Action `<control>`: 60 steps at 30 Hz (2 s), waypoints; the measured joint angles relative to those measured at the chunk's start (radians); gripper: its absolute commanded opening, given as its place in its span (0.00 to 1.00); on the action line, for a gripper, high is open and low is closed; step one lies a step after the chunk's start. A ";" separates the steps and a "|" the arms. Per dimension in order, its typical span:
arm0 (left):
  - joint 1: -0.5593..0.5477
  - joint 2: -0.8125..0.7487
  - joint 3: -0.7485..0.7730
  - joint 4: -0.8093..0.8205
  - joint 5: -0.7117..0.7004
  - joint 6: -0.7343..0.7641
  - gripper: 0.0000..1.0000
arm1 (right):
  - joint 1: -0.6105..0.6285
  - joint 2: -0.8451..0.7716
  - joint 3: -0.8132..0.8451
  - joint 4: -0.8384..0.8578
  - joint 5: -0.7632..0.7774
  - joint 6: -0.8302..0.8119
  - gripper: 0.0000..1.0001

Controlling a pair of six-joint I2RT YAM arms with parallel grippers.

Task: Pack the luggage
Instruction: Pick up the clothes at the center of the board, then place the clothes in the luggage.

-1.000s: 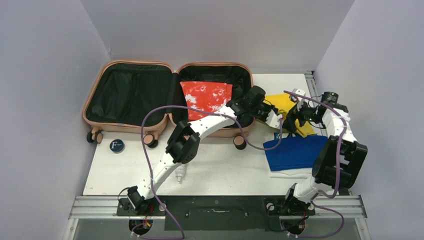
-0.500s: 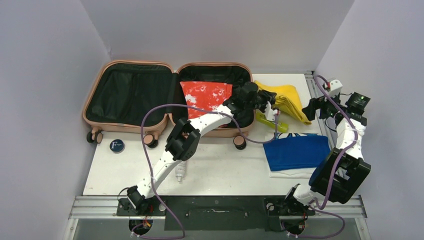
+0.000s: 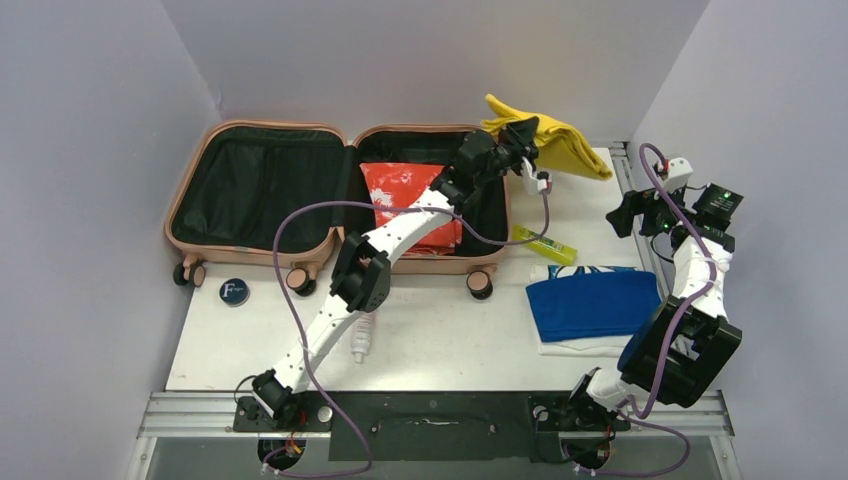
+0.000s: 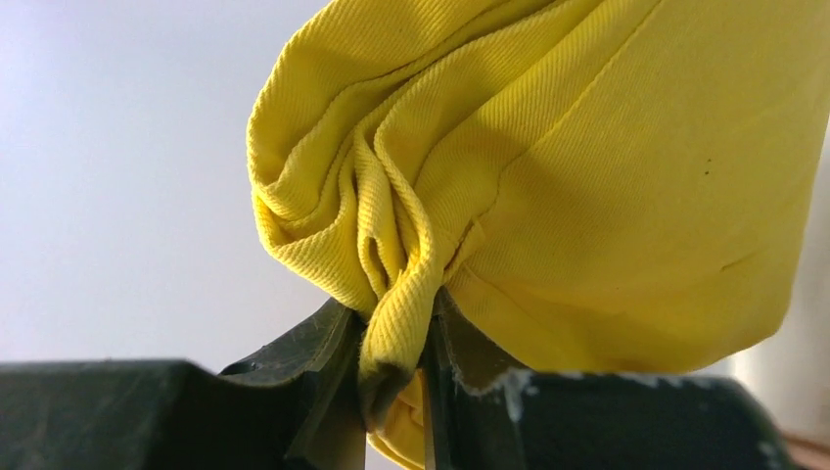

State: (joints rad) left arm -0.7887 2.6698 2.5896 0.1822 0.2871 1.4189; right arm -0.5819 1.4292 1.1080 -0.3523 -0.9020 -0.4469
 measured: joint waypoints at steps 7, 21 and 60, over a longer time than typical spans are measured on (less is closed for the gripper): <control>0.080 -0.117 -0.126 0.056 -0.069 0.037 0.00 | 0.000 -0.003 -0.005 0.001 -0.002 0.014 0.90; 0.291 -0.418 -0.247 -0.340 -0.343 0.256 0.00 | 0.000 -0.051 -0.039 0.006 -0.035 0.016 0.90; 0.115 -0.407 -0.239 -0.906 -0.741 0.003 0.00 | 0.000 -0.064 -0.077 0.029 -0.089 0.047 0.90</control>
State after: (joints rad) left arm -0.6739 2.2627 2.3505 -0.7235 -0.4541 1.4216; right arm -0.5819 1.3647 1.0313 -0.3237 -0.9913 -0.3996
